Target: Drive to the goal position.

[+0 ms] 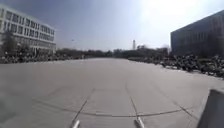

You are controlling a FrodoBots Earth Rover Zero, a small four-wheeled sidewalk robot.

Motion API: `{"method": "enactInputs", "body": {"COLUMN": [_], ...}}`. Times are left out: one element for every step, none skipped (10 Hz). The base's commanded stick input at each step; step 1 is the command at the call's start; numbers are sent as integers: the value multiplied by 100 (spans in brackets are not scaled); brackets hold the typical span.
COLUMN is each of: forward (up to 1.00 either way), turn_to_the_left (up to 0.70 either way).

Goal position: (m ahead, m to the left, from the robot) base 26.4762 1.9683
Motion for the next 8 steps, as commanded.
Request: {"method": "enactInputs", "body": {"forward": [70, 70, 70, 70, 70, 70, 70, 70], "turn_to_the_left": [0, 0, 0, 0, 0, 0, 0, 0]}}
